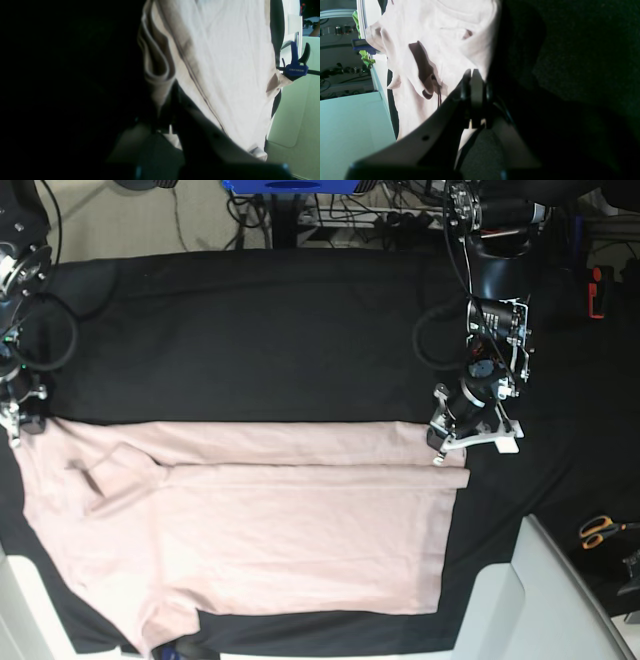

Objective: Fold the T-shirt properly
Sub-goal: 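Grasp the folded edge with both grippers and drag it toward the robot, then release the shirt and lift both grippers away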

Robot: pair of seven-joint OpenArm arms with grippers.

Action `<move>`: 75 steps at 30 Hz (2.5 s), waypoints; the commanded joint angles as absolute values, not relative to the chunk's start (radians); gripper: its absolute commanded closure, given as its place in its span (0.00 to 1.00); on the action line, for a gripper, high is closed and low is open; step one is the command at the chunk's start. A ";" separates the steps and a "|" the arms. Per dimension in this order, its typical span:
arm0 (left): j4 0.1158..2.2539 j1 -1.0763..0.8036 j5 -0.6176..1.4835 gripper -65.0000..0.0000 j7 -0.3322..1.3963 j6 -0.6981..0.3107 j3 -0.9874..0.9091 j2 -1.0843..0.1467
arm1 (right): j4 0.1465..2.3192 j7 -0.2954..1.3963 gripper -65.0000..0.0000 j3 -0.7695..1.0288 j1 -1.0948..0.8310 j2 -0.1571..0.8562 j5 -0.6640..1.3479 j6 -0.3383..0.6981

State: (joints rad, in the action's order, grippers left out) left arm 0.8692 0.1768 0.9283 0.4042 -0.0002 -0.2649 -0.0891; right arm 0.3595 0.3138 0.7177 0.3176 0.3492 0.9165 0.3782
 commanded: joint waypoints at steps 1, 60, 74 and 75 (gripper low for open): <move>0.878 0.189 0.926 1.00 0.406 0.004 -0.265 -0.094 | 0.377 0.303 1.00 0.717 0.335 0.372 0.928 0.395; 1.550 -0.475 0.924 1.00 0.526 0.008 -0.265 -0.213 | 1.115 0.713 1.00 0.931 -0.246 0.211 0.931 0.311; 1.549 -0.555 0.924 1.00 0.524 0.008 -0.265 -0.209 | 1.115 0.713 1.00 0.926 -0.274 0.213 0.929 0.311; 1.549 -0.562 0.924 1.00 0.524 0.008 -0.265 -0.209 | 1.115 0.713 1.00 0.926 -0.275 0.213 0.929 0.311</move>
State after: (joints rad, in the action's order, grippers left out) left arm 1.5337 -0.5503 0.9207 0.5362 0.0109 -0.2584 -0.1997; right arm 1.0958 0.7284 0.9211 -0.2707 0.1898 0.9169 0.3058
